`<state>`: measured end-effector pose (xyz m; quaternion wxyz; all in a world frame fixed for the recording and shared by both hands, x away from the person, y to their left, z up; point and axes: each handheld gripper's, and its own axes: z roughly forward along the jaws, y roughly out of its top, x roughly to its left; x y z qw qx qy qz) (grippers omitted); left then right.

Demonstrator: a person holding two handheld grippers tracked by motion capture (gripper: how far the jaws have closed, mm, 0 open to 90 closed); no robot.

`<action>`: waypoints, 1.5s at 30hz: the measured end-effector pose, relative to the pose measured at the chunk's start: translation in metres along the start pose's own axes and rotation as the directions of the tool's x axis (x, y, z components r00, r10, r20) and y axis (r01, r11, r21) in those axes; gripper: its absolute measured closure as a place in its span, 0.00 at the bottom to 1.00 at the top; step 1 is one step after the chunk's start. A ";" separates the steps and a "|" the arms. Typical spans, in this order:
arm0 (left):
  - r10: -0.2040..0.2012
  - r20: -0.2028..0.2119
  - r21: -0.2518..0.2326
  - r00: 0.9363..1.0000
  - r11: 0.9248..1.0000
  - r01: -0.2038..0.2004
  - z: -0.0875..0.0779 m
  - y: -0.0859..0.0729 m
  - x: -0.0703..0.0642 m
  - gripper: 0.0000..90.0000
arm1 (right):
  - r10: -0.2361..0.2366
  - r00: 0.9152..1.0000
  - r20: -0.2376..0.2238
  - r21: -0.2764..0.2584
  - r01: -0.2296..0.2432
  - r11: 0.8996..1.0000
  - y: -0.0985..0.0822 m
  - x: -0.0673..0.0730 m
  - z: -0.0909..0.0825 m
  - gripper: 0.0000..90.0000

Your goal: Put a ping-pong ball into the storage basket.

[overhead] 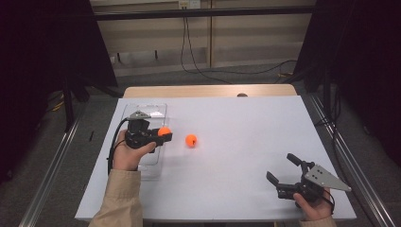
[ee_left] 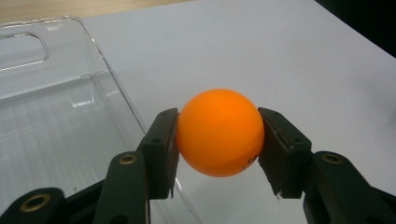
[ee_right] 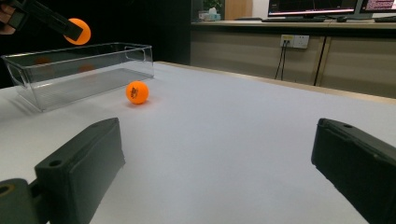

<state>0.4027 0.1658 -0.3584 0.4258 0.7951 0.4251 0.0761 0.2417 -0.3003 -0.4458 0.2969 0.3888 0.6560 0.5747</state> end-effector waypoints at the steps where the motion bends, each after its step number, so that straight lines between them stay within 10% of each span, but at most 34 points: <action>1: -0.002 0.001 0.000 1.000 1.000 0.002 0.000 0.000 0.000 0.56 | -0.004 1.000 -0.001 0.000 0.004 1.000 0.000 0.000 0.000 0.02; 45: -0.030 -0.058 0.001 0.998 1.000 0.030 -0.011 -0.005 0.019 0.56 | -0.001 1.000 -0.001 -0.003 0.001 1.000 0.000 0.001 0.000 0.02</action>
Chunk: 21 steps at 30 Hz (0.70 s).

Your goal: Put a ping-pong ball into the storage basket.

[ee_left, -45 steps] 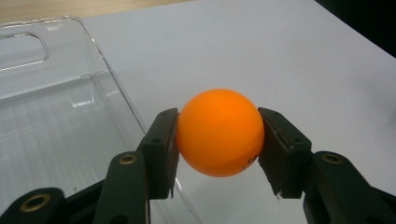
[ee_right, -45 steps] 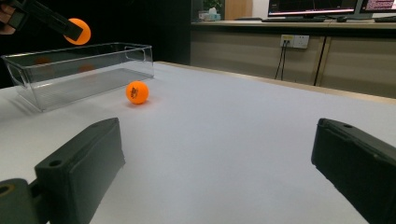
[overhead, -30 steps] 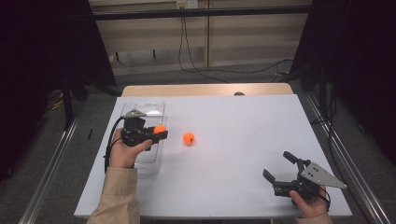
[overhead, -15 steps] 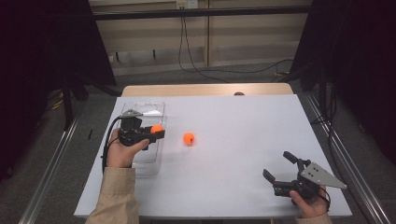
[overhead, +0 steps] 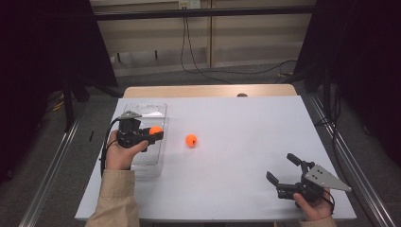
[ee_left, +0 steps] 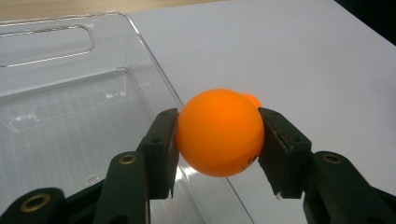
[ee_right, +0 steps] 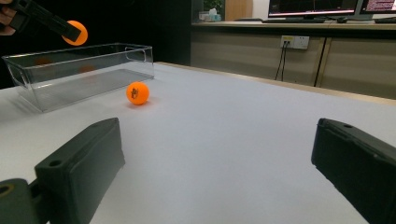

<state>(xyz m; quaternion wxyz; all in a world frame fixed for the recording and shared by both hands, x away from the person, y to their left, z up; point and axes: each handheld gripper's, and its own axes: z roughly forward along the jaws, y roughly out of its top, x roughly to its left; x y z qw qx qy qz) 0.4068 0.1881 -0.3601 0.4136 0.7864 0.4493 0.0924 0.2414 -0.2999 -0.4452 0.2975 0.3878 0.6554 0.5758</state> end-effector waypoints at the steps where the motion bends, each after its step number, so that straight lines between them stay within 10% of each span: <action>1: 0.003 -0.002 -0.001 1.000 1.000 -0.003 0.000 0.000 0.001 0.57 | -0.002 1.000 -0.002 0.001 0.002 1.000 0.000 0.000 0.000 0.02; 21: -0.004 -0.045 0.001 0.999 1.000 0.004 -0.001 -0.003 0.008 0.57 | -0.002 1.000 -0.002 0.001 0.002 1.000 0.000 0.000 0.000 0.02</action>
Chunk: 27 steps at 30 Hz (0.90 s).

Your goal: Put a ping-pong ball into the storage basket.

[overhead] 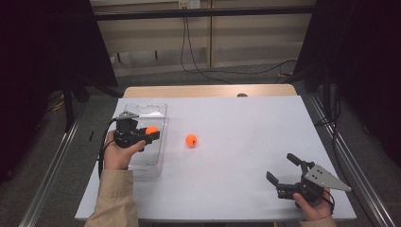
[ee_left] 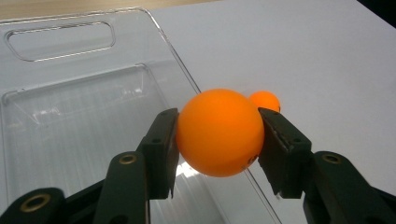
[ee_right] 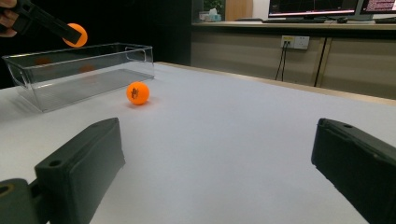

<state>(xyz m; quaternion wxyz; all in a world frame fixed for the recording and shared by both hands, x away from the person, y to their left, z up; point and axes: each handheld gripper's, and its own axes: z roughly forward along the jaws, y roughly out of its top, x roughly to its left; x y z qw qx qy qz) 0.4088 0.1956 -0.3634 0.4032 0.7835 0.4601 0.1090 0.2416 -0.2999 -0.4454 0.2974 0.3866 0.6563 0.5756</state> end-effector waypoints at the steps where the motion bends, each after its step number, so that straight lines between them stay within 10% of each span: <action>1: -0.004 -0.004 -0.002 1.000 1.000 0.004 0.000 0.000 0.000 0.57 | -0.001 1.000 0.000 0.000 0.001 1.000 0.000 0.000 0.000 0.02; 27: -0.009 -0.049 0.001 0.999 1.000 0.009 -0.001 -0.003 0.008 0.57 | -0.001 1.000 -0.001 0.000 0.001 1.000 0.000 0.000 0.000 0.02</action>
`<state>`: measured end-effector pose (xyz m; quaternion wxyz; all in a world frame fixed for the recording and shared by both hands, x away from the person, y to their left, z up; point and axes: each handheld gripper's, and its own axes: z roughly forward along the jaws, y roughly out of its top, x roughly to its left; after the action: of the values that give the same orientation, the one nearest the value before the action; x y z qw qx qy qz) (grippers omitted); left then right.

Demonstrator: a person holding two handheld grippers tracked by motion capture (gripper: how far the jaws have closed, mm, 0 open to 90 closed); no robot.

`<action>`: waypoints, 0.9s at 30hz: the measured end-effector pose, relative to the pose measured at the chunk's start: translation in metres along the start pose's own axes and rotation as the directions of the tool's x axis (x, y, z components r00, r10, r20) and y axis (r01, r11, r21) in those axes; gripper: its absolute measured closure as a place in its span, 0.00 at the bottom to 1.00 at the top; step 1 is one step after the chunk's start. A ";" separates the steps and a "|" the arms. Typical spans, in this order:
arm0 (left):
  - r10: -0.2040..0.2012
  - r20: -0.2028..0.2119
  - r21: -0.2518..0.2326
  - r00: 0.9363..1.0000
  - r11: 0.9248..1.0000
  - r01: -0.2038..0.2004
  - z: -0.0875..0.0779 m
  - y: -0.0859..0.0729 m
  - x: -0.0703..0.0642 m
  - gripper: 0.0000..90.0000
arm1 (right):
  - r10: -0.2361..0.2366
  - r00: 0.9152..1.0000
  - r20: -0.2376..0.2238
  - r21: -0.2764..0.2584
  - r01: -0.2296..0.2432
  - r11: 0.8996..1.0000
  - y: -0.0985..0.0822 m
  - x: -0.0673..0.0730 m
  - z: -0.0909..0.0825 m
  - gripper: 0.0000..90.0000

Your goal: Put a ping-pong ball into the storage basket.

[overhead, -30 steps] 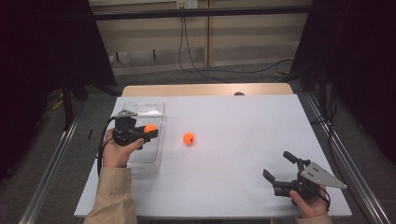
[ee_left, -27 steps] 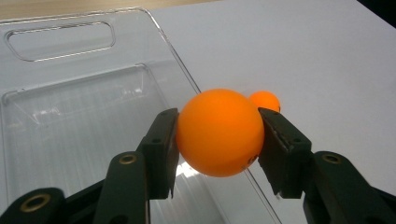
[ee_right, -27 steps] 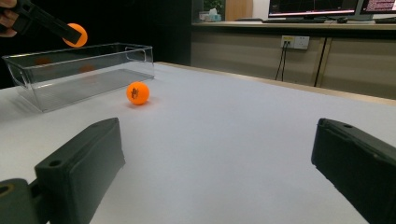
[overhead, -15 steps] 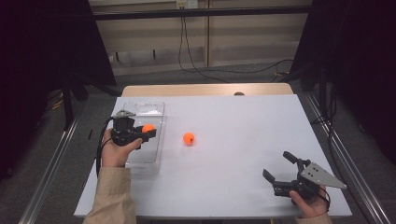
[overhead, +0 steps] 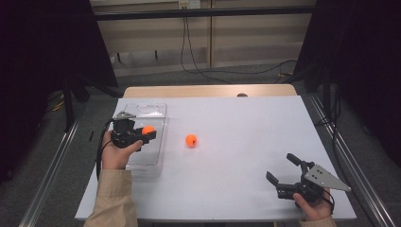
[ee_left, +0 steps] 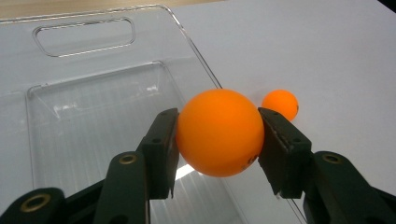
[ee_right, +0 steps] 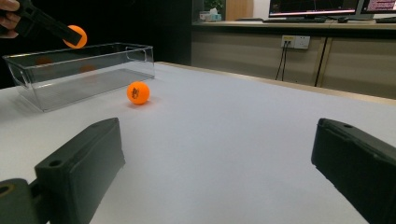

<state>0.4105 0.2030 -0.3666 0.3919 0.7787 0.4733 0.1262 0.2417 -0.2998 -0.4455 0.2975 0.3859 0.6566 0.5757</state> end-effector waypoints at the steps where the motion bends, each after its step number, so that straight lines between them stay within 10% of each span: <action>1: 0.000 0.000 0.001 1.000 1.000 0.000 0.000 0.000 0.001 0.57 | 0.000 1.000 0.000 0.000 0.000 1.000 0.000 0.000 0.000 0.02; 27: -0.013 -0.039 0.009 0.999 1.000 0.013 0.003 -0.004 0.007 0.56 | -0.002 1.000 -0.002 -0.001 0.002 1.000 0.000 0.000 0.000 0.02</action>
<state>0.4134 0.2086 -0.3730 0.3799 0.7748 0.4864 0.1365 0.2414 -0.2996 -0.4452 0.2977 0.3845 0.6569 0.5763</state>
